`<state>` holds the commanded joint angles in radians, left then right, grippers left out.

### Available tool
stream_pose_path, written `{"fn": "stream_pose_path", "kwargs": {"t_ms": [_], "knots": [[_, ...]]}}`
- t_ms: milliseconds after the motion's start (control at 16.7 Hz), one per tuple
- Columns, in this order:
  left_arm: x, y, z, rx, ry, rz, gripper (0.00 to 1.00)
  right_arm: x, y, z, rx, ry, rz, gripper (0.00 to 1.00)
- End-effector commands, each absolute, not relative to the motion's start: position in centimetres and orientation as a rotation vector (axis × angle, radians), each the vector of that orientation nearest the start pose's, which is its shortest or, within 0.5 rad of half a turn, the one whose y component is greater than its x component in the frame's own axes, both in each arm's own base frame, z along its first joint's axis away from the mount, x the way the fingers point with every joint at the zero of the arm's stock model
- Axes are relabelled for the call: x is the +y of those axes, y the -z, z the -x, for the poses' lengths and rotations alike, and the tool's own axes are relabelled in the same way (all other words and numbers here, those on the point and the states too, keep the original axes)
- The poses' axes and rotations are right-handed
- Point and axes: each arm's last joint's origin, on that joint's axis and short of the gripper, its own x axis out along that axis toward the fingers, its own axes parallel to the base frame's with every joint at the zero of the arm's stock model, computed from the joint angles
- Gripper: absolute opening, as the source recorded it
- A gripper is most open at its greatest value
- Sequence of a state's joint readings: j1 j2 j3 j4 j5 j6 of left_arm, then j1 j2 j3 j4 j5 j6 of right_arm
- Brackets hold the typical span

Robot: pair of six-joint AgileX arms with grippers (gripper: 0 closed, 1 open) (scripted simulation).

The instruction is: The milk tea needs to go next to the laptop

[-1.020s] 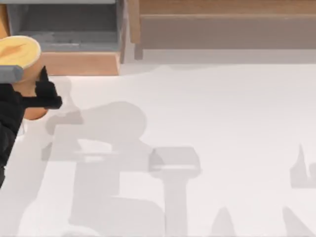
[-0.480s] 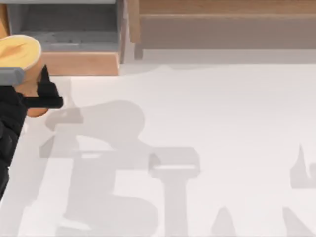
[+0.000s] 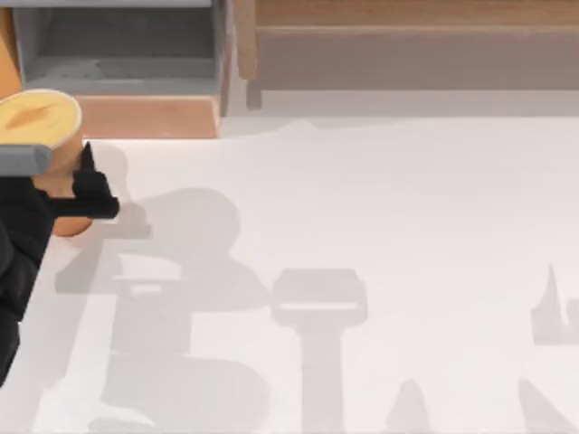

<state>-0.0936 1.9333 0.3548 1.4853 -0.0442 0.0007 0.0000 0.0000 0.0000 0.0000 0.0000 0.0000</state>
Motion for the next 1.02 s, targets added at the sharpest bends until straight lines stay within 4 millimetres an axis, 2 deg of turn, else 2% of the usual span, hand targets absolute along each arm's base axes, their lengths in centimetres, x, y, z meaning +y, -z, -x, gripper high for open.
{"fn": "stream_pose_path", "kwargs": {"t_ms": [180,960,1020], "knots": [[-2.30,-9.12,-27.40,0.094,0.028,0.007,0.00,-0.12,-16.00,-10.57,0.000,0.000,0.000,1.00],[-2.30,-9.12,-27.40,0.094,0.028,0.007,0.98,-0.12,-16.00,-10.57,0.000,0.000,0.000,1.00],[-2.30,-9.12,-27.40,0.094,0.028,0.007,1.00,-0.12,-16.00,-10.57,0.000,0.000,0.000,1.00]]}}
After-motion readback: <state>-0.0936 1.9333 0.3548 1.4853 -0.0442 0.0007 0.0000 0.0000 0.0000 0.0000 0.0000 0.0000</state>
